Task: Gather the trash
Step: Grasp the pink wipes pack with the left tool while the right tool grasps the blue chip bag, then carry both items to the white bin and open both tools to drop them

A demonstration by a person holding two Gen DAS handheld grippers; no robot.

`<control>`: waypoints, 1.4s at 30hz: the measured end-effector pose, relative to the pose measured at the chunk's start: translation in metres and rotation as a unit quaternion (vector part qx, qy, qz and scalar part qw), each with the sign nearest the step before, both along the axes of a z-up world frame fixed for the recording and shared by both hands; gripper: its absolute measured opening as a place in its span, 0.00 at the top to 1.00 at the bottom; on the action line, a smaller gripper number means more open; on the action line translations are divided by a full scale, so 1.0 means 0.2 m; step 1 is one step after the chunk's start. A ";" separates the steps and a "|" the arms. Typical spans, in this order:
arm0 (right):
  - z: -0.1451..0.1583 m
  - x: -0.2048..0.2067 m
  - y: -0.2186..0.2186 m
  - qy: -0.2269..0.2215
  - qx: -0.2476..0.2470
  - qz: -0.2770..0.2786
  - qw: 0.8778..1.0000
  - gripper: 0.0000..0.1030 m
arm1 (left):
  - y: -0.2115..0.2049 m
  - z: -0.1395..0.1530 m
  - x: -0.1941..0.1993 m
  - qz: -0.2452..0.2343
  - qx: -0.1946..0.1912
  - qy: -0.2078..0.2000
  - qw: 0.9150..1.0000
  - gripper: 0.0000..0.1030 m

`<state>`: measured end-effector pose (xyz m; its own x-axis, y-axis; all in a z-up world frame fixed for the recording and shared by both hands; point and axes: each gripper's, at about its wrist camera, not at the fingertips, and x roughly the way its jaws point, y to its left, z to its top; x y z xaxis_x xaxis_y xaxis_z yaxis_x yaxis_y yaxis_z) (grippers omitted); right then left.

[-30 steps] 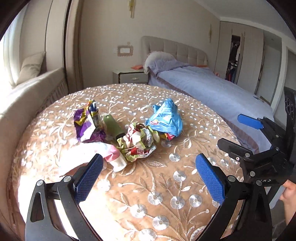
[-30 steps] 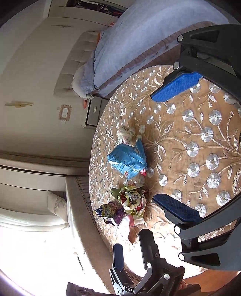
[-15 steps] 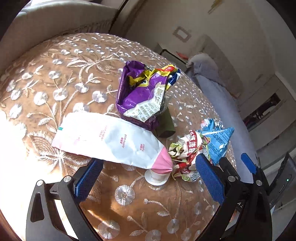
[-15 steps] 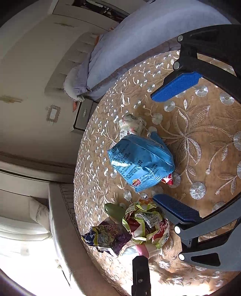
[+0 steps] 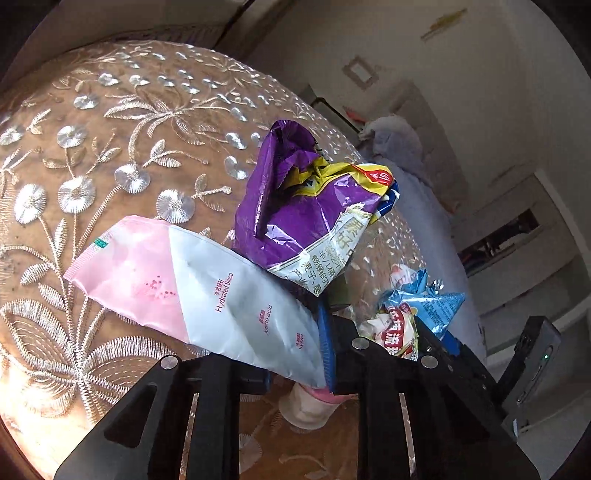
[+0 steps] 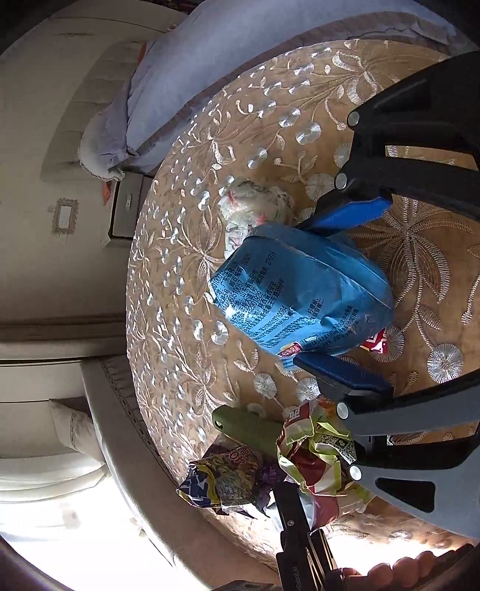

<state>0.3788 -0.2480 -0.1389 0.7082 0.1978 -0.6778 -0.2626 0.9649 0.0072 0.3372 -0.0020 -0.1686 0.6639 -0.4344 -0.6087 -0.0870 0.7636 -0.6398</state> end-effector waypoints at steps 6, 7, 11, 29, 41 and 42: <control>0.03 -0.14 0.01 -0.014 -0.003 0.012 1.000 0.40 | -0.03 0.05 -0.06 -0.007 0.031 -0.031 0.999 0.90; 0.04 -0.17 0.01 -0.021 -0.007 0.015 1.000 0.40 | -0.04 0.06 -0.08 -0.009 0.037 -0.038 0.999 0.91; 0.08 -0.32 0.00 -0.046 -0.016 0.026 0.998 0.40 | -0.06 0.11 -0.18 -0.020 0.067 -0.058 0.996 0.95; 0.30 -0.95 -0.16 -0.123 -0.023 0.019 0.992 0.40 | -0.38 0.43 -0.73 -0.087 0.153 -0.151 0.973 0.95; 0.25 -1.30 -0.54 -0.126 -0.010 -0.070 0.990 0.40 | -0.85 0.44 -0.92 -0.201 0.198 -0.187 0.941 0.95; 0.24 -1.32 -0.58 -0.125 -0.009 -0.080 0.989 0.40 | -0.91 0.43 -0.92 -0.211 0.201 -0.188 0.938 0.95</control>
